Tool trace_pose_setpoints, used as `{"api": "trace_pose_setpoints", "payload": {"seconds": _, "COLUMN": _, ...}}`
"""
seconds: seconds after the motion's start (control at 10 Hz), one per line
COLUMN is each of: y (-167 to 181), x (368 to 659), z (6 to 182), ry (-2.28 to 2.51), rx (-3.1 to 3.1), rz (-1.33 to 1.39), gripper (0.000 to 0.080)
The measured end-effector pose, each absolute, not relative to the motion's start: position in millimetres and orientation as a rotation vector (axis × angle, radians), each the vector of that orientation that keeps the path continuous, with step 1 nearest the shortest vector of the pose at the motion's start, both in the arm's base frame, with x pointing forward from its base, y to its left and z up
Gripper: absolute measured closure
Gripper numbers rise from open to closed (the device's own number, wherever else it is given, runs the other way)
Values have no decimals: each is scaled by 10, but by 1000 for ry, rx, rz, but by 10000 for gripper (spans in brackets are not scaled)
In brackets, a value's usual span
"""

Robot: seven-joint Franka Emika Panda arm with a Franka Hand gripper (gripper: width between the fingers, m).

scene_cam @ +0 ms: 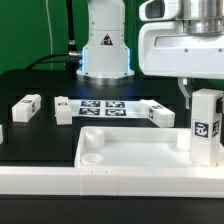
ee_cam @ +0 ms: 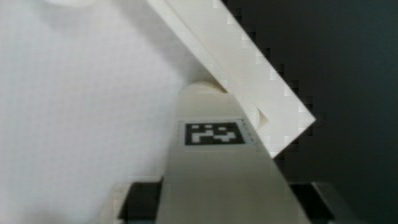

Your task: Assemble desk

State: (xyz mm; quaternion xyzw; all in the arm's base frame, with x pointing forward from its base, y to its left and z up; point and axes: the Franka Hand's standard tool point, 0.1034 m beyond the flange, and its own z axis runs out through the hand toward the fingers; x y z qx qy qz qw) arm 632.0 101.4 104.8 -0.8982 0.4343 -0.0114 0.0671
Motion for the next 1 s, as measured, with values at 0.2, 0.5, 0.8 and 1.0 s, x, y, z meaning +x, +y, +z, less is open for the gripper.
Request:
{"api": "trace_pose_setpoints", "payload": {"seconds": 0.2, "y": 1027, "x": 6316, "z": 1046, "ry": 1429, "rx": -2641, "rz": -20, "gripper": 508}}
{"api": "trace_pose_setpoints", "payload": {"seconds": 0.5, "y": 1023, "x": 6316, "z": 1040, "ry": 1314, "rx": -2698, "rz": -27, "gripper": 260}}
{"api": "trace_pose_setpoints", "payload": {"seconds": 0.8, "y": 1052, "x": 6309, "z": 1039, "ry": 931, "rx": -2865, "rz": -39, "gripper": 156}}
{"api": "trace_pose_setpoints", "payload": {"seconds": 1.0, "y": 1039, "x": 6332, "z": 1051, "ry": 667, "rx": -2941, "rz": -63, "gripper": 151}}
